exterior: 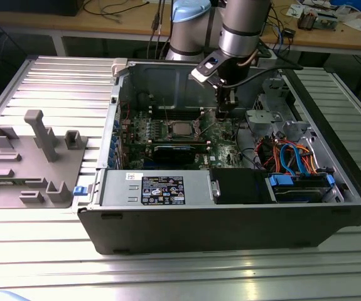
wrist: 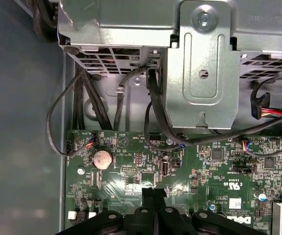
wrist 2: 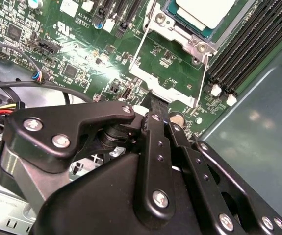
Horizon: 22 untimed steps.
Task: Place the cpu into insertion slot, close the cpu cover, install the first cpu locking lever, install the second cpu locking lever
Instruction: 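Close the cpu cover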
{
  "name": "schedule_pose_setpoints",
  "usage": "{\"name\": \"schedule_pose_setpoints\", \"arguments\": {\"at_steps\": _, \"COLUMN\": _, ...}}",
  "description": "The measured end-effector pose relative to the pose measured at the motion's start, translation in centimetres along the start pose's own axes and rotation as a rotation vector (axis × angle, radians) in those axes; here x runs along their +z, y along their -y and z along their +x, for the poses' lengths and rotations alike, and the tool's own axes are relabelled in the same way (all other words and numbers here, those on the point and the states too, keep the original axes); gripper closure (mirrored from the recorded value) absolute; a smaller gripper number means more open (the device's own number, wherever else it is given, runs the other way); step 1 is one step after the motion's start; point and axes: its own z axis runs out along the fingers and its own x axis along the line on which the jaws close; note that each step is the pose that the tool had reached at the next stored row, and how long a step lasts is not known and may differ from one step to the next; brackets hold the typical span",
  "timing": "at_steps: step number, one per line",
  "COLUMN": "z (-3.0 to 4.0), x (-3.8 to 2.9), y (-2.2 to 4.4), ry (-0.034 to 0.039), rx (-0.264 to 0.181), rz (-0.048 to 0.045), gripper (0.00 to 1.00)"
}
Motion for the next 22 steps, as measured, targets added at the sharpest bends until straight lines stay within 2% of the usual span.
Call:
{"name": "schedule_pose_setpoints", "arguments": {"at_steps": 7, "z": 0.01, "x": -0.11, "y": 0.21, "ry": -0.0002, "rx": 0.0, "rz": -0.0001, "gripper": 0.89}}
{"name": "schedule_pose_setpoints", "arguments": {"at_steps": 10, "z": 0.01, "x": -0.17, "y": 0.5, "ry": -0.0001, "rx": 0.0, "rz": 0.0, "gripper": 0.89}}
{"name": "schedule_pose_setpoints", "arguments": {"at_steps": 18, "z": 0.02, "x": -0.17, "y": 0.63, "ry": -0.0001, "rx": 0.0, "rz": 0.0, "gripper": 0.89}}
{"name": "schedule_pose_setpoints", "arguments": {"at_steps": 20, "z": 0.03, "x": -0.16, "y": 0.94, "ry": -0.0001, "rx": 0.0, "rz": 0.0, "gripper": 0.89}}
{"name": "schedule_pose_setpoints", "arguments": {"at_steps": 22, "z": 0.03, "x": -0.16, "y": 0.97, "ry": -0.0001, "rx": 0.0, "rz": 0.0, "gripper": 0.89}}
